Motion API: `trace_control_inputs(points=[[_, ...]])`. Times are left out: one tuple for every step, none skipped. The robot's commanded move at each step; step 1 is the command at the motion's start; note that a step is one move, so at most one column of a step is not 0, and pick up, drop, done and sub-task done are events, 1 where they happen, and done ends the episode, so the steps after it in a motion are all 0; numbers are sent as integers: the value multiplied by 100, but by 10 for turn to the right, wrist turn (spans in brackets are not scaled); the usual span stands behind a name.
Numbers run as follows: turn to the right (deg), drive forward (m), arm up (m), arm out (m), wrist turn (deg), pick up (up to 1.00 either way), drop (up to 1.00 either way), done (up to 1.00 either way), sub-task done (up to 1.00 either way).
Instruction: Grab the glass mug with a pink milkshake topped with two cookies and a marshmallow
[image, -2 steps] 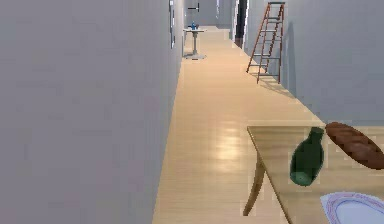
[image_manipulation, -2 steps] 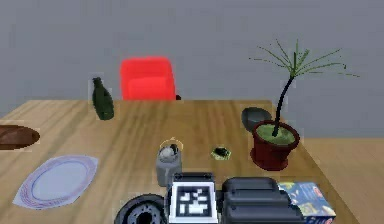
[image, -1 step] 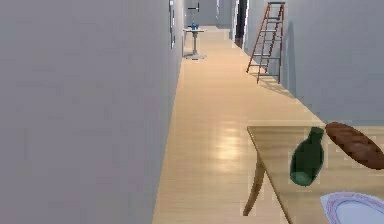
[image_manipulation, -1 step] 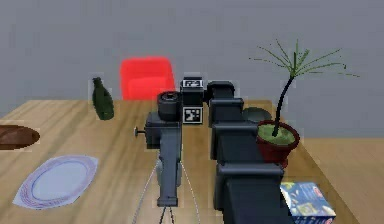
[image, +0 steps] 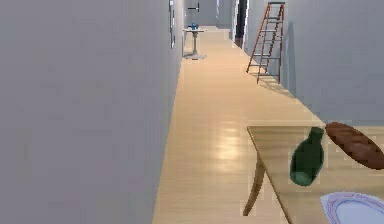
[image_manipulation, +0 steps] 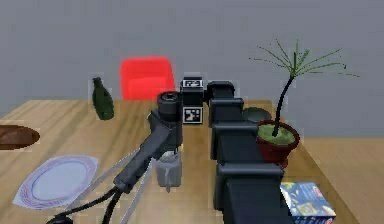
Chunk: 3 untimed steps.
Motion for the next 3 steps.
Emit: trace_control_inputs(points=[[0,0,0,0,450,0,0,0,0],[0,0,0,0,450,0,0,0,0],[0,0,0,0,270,0,0,0,0]])
